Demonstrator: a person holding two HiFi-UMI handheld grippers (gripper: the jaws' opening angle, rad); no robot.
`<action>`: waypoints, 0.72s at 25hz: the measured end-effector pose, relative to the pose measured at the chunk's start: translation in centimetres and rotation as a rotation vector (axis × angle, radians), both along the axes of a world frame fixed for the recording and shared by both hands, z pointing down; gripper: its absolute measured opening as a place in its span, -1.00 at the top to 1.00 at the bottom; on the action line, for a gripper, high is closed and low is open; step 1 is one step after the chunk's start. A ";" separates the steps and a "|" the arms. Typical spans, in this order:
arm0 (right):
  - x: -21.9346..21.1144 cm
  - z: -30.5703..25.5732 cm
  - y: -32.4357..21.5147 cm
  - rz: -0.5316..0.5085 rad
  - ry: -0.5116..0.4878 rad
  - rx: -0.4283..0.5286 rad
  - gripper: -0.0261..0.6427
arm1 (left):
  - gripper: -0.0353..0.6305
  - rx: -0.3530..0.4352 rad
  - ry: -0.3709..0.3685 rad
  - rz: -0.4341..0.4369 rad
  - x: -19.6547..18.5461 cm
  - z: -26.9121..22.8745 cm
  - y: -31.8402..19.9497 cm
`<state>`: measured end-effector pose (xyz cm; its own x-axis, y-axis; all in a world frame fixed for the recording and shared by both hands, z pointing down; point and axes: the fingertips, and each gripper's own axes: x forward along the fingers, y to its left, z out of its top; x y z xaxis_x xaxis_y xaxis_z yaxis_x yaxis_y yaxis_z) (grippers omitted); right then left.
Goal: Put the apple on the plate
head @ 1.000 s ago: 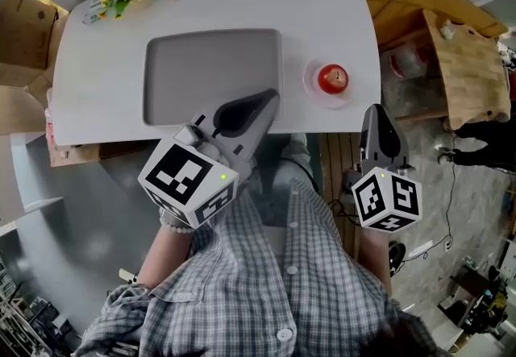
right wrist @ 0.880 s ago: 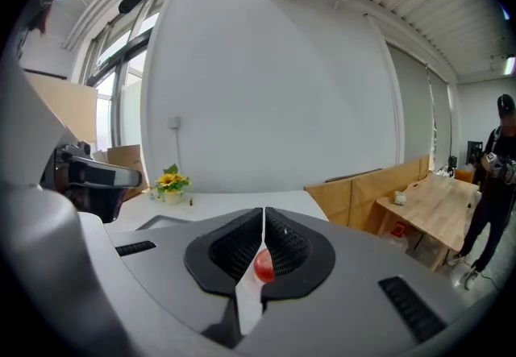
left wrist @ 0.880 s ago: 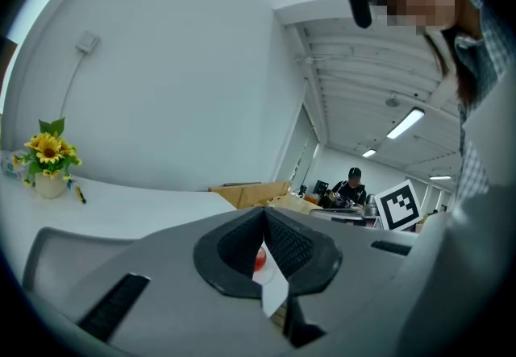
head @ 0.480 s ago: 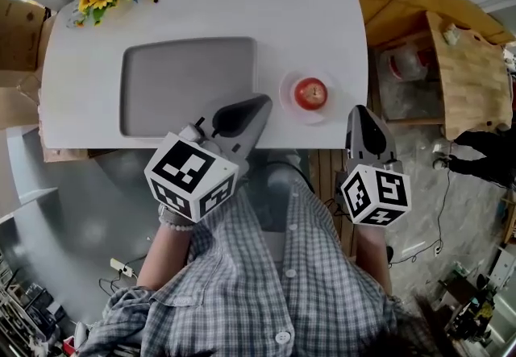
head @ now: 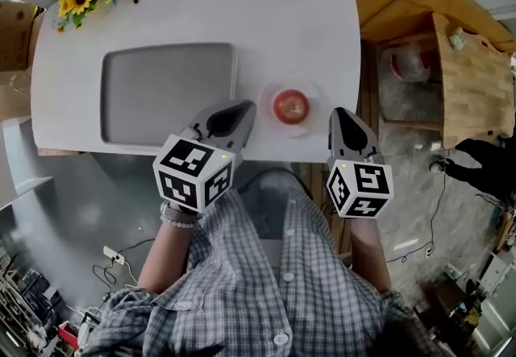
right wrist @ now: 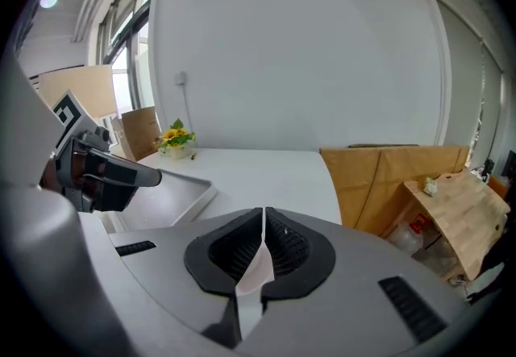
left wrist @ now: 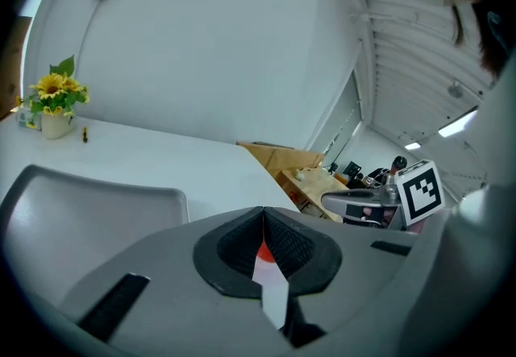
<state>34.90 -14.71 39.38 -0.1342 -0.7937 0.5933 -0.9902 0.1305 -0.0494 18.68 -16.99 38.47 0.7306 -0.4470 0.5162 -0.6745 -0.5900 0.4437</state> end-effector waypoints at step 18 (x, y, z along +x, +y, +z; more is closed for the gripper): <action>0.7 8.8 -1.4 -0.139 -0.141 -0.261 0.84 | 0.86 -0.244 -0.180 -0.026 2.5 8.9 0.8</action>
<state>35.60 -16.08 48.22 -0.3259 -0.5855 0.7423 -0.9449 0.2288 -0.2343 21.23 -16.15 47.37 0.6074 -0.3113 0.7308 -0.7688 -0.4619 0.4423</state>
